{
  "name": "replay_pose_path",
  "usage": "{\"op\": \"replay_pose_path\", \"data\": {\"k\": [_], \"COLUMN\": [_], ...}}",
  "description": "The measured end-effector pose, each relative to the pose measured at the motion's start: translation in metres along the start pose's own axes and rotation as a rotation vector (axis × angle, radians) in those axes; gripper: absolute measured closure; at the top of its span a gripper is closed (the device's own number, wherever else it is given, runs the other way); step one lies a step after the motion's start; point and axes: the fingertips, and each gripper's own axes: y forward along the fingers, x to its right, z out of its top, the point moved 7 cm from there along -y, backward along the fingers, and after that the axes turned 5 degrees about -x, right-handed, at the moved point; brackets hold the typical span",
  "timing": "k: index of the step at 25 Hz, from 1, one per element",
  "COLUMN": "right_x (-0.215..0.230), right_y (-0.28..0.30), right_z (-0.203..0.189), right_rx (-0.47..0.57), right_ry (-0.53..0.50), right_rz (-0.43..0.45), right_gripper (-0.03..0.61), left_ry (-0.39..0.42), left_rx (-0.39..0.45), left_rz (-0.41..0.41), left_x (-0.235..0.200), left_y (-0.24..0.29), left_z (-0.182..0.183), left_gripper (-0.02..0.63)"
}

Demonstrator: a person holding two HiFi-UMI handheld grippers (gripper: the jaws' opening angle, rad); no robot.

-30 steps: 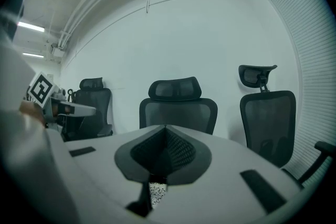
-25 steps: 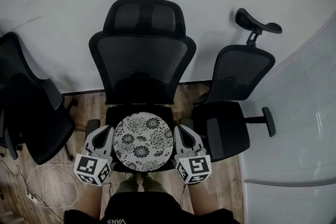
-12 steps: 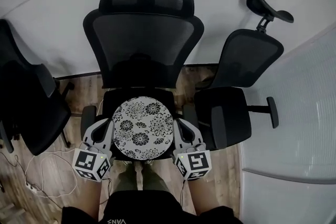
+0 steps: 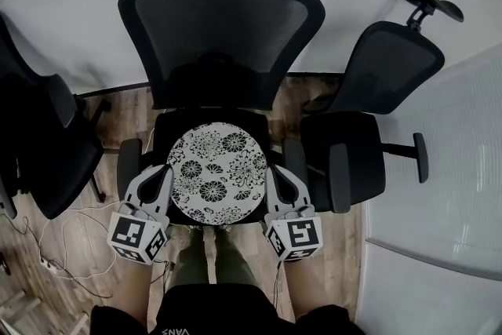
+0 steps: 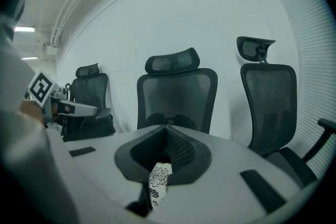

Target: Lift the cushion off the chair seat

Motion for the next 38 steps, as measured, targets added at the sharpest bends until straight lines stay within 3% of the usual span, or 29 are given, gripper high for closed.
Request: {"op": "replay_pose_path", "data": {"k": [38], "right_x": [0.011], "right_y": [0.047], "right_z": [-0.098], "right_rx": [-0.116], "right_ry": [0.046], "right_rz": [-0.021], "right_gripper": [0.561], "left_ry": [-0.059], "left_rx": [-0.1], "left_rz": [-0.02], "left_x": [-0.018], "left_y": [0.053], "left_z": [-0.086], "left_gripper": [0.603]}}
